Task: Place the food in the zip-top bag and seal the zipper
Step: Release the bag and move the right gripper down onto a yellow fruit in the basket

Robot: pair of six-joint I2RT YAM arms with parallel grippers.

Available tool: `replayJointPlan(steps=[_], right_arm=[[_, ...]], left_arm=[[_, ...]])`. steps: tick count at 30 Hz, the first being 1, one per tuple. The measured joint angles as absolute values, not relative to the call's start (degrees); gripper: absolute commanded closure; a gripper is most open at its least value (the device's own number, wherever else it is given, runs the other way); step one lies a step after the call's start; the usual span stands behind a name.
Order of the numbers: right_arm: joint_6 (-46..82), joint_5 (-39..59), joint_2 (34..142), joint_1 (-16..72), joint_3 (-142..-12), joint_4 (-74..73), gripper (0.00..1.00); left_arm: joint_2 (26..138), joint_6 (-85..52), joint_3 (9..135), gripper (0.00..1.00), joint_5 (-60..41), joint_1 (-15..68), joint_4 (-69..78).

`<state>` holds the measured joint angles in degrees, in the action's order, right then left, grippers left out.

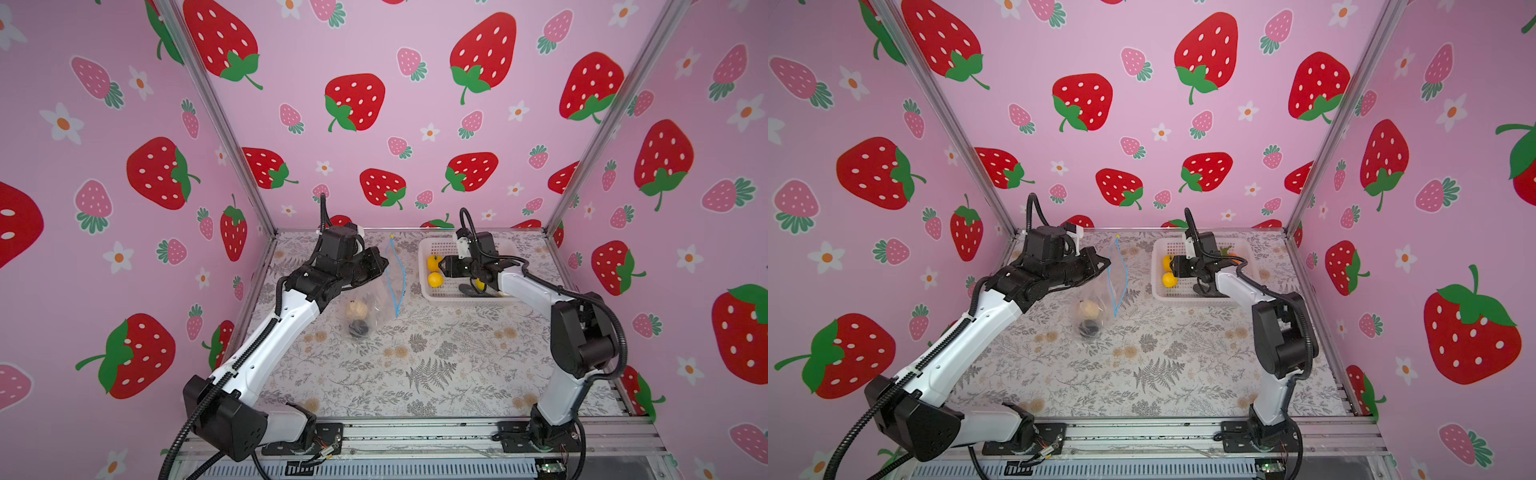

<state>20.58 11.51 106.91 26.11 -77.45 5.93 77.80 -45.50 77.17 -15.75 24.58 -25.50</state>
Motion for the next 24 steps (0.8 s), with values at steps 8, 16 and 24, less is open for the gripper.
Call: replayJointPlan(steps=[8,16,24], right_arm=[[18.72,9.02,116.57,26.06,-87.31,7.68,0.30],[18.20,9.13,122.61,26.06,-91.94,8.84,0.25],[18.11,9.41,127.13,26.06,-97.12,10.26,0.23]], left_arm=[[84.84,-46.85,78.11,1.00,-17.80,25.39,-22.65],[94.02,-49.34,81.73,1.00,-21.67,26.79,-19.97],[95.39,-49.69,84.44,1.00,-22.52,28.47,-20.45]])
